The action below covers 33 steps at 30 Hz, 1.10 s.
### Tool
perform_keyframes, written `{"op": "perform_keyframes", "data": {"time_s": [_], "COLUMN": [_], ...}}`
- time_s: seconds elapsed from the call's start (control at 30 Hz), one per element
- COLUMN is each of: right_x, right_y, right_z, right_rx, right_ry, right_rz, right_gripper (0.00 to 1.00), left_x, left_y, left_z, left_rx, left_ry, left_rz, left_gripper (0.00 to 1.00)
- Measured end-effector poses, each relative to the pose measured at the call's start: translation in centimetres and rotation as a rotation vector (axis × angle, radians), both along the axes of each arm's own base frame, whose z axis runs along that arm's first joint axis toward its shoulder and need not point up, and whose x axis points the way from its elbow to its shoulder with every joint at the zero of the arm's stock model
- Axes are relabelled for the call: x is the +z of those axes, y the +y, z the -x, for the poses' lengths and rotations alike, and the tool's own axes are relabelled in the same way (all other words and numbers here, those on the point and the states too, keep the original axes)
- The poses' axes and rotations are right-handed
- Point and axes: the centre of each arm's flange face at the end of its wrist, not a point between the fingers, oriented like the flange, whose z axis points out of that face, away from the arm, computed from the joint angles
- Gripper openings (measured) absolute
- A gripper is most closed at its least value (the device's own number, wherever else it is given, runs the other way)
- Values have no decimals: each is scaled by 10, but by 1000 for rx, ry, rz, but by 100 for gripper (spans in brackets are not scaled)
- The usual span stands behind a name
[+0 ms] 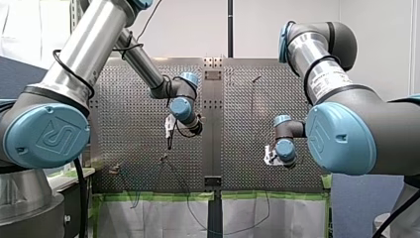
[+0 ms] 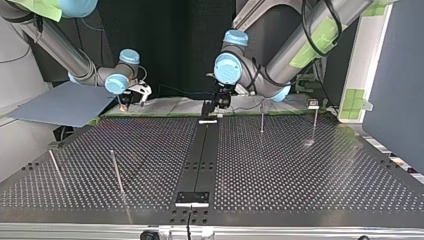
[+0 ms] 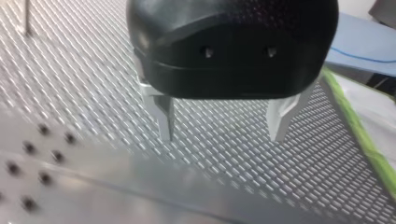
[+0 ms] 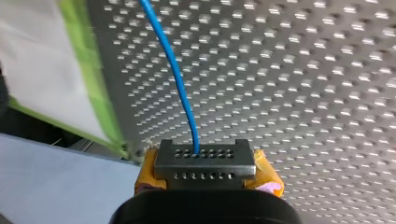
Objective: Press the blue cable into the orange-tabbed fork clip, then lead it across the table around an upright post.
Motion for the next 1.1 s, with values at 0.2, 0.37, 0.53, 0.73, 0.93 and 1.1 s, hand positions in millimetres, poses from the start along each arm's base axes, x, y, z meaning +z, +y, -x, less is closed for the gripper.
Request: {"op": "perform_keyframes", "data": {"time_s": [0.2,0.37,0.53,0.73,0.93,1.1], "right_x": [21,22,15,-11,-23,-25], "right_y": [-3,-3,0,7,10,12], "right_z": [-3,-4,-5,-6,-7,-9], "right_rx": [10,13,17,22,26,30], "right_ry": [-14,-15,-11,2,8,8], "right_rz": [30,31,20,-19,-36,-38], "right_gripper": [2,2,2,2,2,2], "left_x": [33,72,101,124,142,158], "left_y": [-17,-33,-50,-68,-82,-86], "left_z": [8,14,23,32,37,36], "left_rx": [-69,-131,-196,-241,-256,-248], "left_ry": [-79,-125,-144,-140,-127,-121], "left_rz": [51,97,122,137,166,181], "left_gripper": [97,97,97,97,100,100]}}
